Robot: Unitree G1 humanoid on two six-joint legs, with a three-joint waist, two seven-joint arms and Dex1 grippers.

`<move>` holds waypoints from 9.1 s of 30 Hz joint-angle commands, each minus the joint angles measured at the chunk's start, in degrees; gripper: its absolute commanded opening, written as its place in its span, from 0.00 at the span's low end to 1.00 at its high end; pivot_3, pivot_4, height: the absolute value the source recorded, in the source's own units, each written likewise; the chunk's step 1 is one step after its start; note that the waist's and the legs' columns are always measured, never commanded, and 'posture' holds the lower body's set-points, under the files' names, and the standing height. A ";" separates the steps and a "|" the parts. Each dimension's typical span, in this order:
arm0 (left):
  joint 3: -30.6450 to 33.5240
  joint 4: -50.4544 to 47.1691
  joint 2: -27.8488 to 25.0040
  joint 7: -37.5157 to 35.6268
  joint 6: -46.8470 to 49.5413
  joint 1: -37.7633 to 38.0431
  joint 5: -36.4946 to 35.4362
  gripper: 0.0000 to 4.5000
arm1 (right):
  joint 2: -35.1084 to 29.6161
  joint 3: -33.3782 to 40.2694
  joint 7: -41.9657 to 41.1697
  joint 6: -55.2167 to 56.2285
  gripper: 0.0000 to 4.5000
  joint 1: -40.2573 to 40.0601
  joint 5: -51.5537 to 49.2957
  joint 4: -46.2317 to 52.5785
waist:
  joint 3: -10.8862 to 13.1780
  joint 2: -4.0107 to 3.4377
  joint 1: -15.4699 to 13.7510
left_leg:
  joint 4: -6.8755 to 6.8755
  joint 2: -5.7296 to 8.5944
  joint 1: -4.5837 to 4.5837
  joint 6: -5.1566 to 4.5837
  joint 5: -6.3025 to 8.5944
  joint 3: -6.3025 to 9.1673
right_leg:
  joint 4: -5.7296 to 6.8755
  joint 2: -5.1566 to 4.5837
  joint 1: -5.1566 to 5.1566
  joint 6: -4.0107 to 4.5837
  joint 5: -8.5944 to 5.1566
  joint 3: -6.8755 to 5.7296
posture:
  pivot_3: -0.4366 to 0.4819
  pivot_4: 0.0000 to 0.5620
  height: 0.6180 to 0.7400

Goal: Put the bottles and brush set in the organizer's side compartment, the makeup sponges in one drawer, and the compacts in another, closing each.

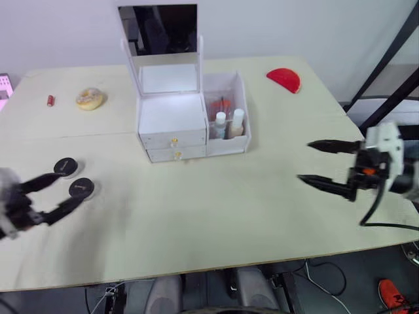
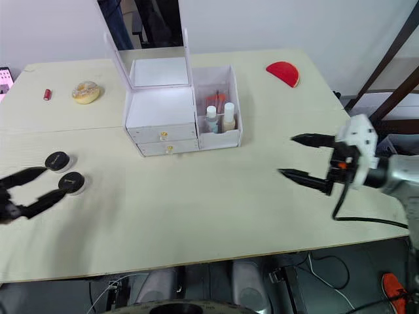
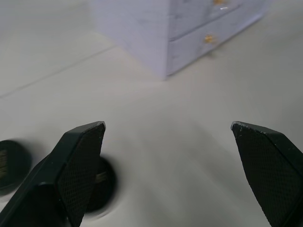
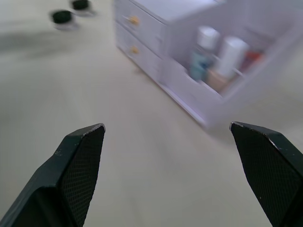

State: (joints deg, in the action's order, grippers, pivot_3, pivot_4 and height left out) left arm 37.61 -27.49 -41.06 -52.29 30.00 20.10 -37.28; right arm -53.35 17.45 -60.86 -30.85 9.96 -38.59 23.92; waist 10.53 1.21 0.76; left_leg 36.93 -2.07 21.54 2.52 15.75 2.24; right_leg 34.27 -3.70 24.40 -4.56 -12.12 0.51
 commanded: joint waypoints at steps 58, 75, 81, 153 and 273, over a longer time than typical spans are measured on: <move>-48.93 29.12 45.18 59.97 -35.74 -27.77 45.49 0.36 | 4.17 -12.27 11.00 -13.26 1.00 13.06 -4.63 9.75 | -0.25 0.33 -1.51 | 0.26 0.22 -0.10 -0.25 0.11 -0.10 | 0.01 0.27 -0.21 -0.22 0.38 0.69 | 0.48 0.27 1.00; -52.12 17.02 40.75 50.41 -32.66 -19.35 43.56 0.05 | 4.20 -12.16 11.57 -13.40 1.00 12.71 -5.25 10.42 | -0.26 0.32 -1.43 | 0.21 0.22 -0.09 -0.28 0.13 -0.13 | -0.06 0.27 -0.20 -0.24 0.37 0.71 | 0.48 0.27 1.00; -53.22 5.40 33.22 41.58 -31.73 -9.86 40.83 0.05 | 4.24 -12.58 10.98 -12.94 1.00 13.04 -4.70 9.58 | -0.27 0.27 -1.41 | 0.20 0.20 -0.10 -0.35 0.17 -0.14 | -0.05 0.26 -0.15 -0.24 0.35 0.71 | 0.48 0.27 1.00; -54.95 11.72 41.71 54.04 -32.55 -9.95 49.60 0.00 | 1.70 -15.10 4.25 -11.85 1.00 18.43 -2.34 3.34 | -0.29 0.24 -1.51 | 0.23 0.20 -0.06 -0.51 0.27 -0.20 | -0.07 0.24 -0.07 -0.45 0.22 0.73 | 0.48 0.27 1.00; 5.37 14.18 -0.29 4.30 -29.28 22.71 -4.25 0.98 | -3.00 7.79 -8.43 2.31 1.00 -4.32 2.31 -16.03 | -0.21 0.31 0.08 | 0.27 0.14 -0.09 -0.47 0.34 -0.37 | -0.42 0.10 0.21 -0.48 0.16 0.66 | 0.48 0.27 1.00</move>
State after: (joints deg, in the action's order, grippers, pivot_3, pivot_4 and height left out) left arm 39.14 -16.29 -40.48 -45.97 -0.14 43.42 -39.54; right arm -55.56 21.34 -68.41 -30.80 6.20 -37.24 9.54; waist 10.32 1.51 0.84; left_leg 37.18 -1.94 21.46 2.04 16.09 1.82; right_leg 33.74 -3.63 24.56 -5.04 -11.96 1.18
